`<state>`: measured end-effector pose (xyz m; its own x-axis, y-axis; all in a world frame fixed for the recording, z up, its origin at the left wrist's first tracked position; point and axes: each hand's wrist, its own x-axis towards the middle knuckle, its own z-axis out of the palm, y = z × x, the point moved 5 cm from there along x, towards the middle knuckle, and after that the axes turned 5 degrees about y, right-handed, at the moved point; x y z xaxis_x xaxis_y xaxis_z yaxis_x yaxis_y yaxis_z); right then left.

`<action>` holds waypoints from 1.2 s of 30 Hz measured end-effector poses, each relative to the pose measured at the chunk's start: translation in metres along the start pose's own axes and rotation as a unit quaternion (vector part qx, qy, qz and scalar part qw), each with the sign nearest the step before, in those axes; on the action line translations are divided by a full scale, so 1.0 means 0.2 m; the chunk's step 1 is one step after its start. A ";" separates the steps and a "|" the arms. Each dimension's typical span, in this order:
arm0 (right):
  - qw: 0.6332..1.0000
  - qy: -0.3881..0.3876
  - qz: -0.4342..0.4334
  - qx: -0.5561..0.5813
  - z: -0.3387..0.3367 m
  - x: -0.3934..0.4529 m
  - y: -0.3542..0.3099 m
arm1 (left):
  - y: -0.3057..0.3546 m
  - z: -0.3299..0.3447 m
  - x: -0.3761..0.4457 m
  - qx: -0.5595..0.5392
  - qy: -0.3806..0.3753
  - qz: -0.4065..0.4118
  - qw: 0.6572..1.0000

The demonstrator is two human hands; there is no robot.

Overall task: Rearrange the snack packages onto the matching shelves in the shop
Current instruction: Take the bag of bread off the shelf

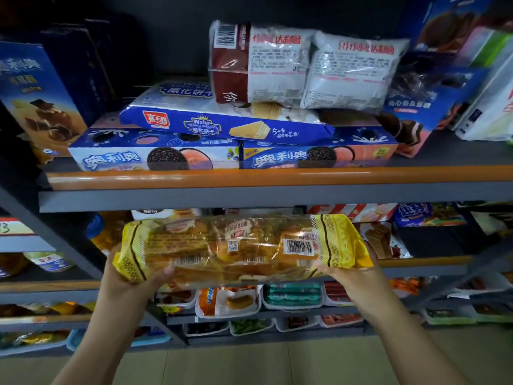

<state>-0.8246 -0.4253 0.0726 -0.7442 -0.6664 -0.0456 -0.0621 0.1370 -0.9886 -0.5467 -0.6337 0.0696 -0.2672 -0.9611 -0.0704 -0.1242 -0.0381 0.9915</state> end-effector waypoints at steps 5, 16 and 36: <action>0.995 0.086 0.045 0.017 -0.30 -0.14 0.08 | -0.07 0.23 -0.08 0.035 -0.083 -0.064 0.994; 0.933 0.347 0.008 0.097 -1.36 -0.93 0.36 | 0.11 1.49 -0.76 0.049 -0.353 -0.025 0.934; 0.744 0.642 0.082 0.165 -3.18 -1.84 0.65 | 0.11 3.52 -2.27 0.079 -0.617 0.000 0.783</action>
<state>-0.9820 0.3026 0.0526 -0.7595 0.6176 -0.2044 0.1082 -0.1899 -0.9758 -1.1001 -0.0063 0.0465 -0.9749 0.0376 -0.2194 -0.2154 0.0904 0.9723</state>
